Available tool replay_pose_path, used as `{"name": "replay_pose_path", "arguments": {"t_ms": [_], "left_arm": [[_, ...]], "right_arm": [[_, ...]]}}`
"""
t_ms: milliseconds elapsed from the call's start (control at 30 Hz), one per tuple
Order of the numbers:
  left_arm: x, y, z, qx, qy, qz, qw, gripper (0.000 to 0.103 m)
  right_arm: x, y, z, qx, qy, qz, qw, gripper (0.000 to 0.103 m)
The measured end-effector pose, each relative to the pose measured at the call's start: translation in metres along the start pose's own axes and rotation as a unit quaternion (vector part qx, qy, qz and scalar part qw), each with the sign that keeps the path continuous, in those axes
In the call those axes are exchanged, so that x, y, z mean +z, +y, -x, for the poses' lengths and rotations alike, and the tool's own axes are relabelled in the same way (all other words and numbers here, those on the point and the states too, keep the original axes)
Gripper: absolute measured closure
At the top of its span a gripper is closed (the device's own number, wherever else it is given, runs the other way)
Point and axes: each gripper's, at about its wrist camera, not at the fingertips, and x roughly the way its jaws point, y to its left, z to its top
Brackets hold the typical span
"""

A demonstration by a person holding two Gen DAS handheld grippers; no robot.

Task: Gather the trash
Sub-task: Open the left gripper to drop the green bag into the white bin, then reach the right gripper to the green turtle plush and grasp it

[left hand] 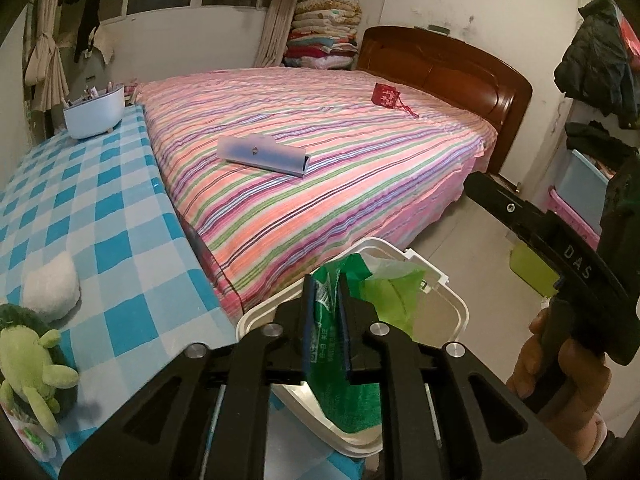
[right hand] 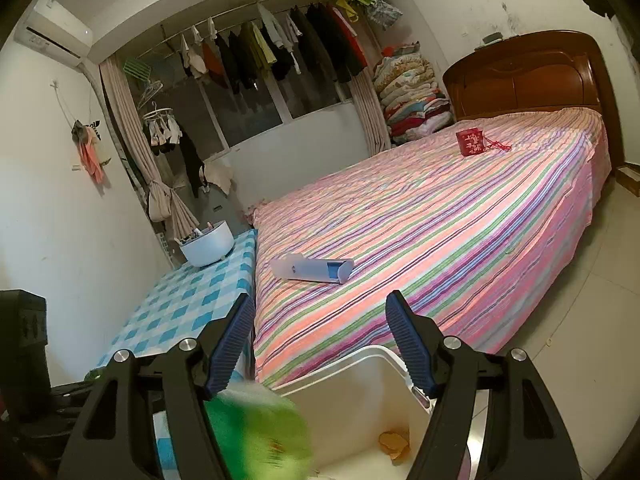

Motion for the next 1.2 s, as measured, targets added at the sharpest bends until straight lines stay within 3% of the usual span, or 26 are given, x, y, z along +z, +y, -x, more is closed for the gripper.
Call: {"name": "replay_pose_path", "arguments": {"t_ms": [33,67,100,133,167,433,733,933,1200], "left_arm": [[0.0,-0.001,0.0,0.002,-0.001,-0.001,1.0,0.072],[0.0,-0.001,0.001,0.004,-0.004,-0.002,1.0,0.051],[0.0,-0.001,0.004,0.008,-0.016,-0.001,0.9998,0.04],[0.001,0.0,0.007,0.015,-0.028,0.0,0.9995,0.024],[0.002,0.0,0.013,0.027,-0.045,0.001,0.9986,0.019],[0.002,0.023,0.053,0.075,-0.091,0.021,0.9928,0.012],[-0.014,0.087,0.086,0.127,-0.094,0.074,0.9846,0.011],[-0.026,0.137,0.115,0.15,-0.1,0.13,0.975,0.011],[-0.053,0.183,0.152,0.185,-0.086,0.163,0.9655,0.011]], "right_arm": [[0.001,0.001,0.0,0.0,-0.001,0.001,1.0,0.036],[0.001,0.001,0.0,0.0,-0.002,0.003,1.0,0.036],[0.001,0.004,0.0,0.002,-0.004,0.005,1.0,0.036],[0.001,0.005,0.001,0.005,-0.003,0.006,1.0,0.036],[0.001,0.007,0.001,0.007,-0.003,0.007,1.0,0.036],[-0.006,0.037,-0.012,0.04,0.019,0.031,0.999,0.036],[-0.021,0.094,-0.031,0.107,0.058,0.061,0.991,0.036],[-0.037,0.141,-0.044,0.155,0.085,0.087,0.98,0.036],[-0.065,0.206,-0.054,0.222,0.118,0.124,0.96,0.036]]}}
